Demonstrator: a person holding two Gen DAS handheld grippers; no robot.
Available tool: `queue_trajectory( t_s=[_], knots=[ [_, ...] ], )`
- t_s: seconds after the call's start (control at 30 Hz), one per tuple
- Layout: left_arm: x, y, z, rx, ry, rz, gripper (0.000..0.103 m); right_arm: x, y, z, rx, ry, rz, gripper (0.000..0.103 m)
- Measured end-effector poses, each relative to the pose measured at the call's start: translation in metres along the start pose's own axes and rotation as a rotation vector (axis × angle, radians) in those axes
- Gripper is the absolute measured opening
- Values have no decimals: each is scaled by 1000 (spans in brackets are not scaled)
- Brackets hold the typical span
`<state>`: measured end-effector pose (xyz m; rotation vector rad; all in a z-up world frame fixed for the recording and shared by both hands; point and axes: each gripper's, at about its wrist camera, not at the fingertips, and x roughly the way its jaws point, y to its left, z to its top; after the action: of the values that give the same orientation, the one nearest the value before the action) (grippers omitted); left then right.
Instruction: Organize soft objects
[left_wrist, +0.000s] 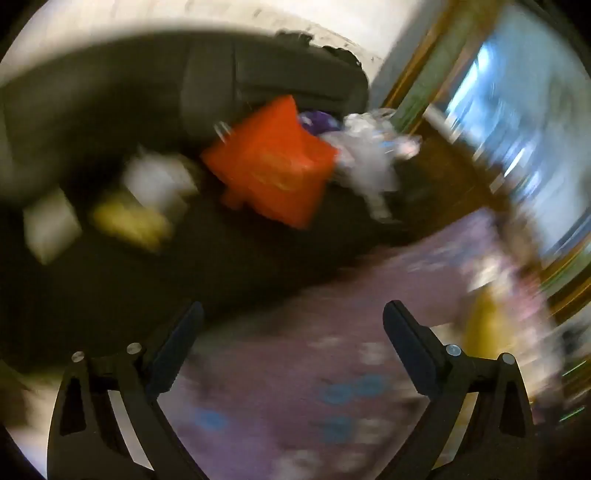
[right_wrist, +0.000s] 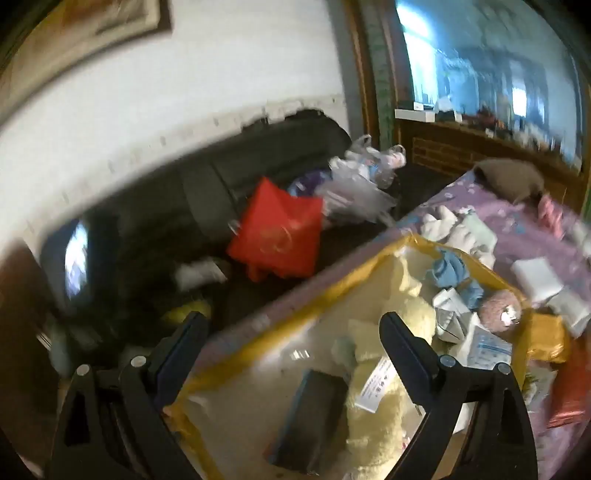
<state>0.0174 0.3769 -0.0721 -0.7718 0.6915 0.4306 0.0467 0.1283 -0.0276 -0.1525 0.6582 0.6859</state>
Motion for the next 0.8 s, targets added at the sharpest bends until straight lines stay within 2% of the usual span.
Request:
queue_trajectory(
  t_s=[0.07,0.13,0.23,0.27,0.3,0.37,0.47,0.57,0.6,0.7,0.8],
  knots=[
    [0,8,5,-117,-6,-77,99,-3,-1,-8,-46,6,-24,95],
    [-11,11,1,-178,-11,-152,99,-4,-7,-12,-51,38,12,94],
    [-35,-18,-13,-199,-79,-170,99,-22,-24,-20,-37,37,46,94],
    [-58,-30,-23,-174,-117,-215,99,-36,-37,-26,-41,8,58,94],
    [-68,-37,-29,-165,-130,-239,99,-48,-45,-30,-32,-27,57,94],
    [-89,-74,-45,-120,-147,-342,99,-89,-70,-38,27,-136,44,94],
    [-115,-138,-64,-47,-153,-497,99,-155,-122,-57,232,-323,-32,96],
    [-128,-215,-93,71,-140,-640,99,-201,-182,-83,485,-422,-100,96],
    [-128,-245,-105,138,-109,-670,99,-210,-200,-89,556,-423,-121,96],
    [-121,-310,-144,298,-34,-733,99,-221,-254,-109,761,-383,-101,96],
    [-112,-354,-185,435,24,-772,99,-206,-291,-144,995,-312,-23,96]
  ],
)
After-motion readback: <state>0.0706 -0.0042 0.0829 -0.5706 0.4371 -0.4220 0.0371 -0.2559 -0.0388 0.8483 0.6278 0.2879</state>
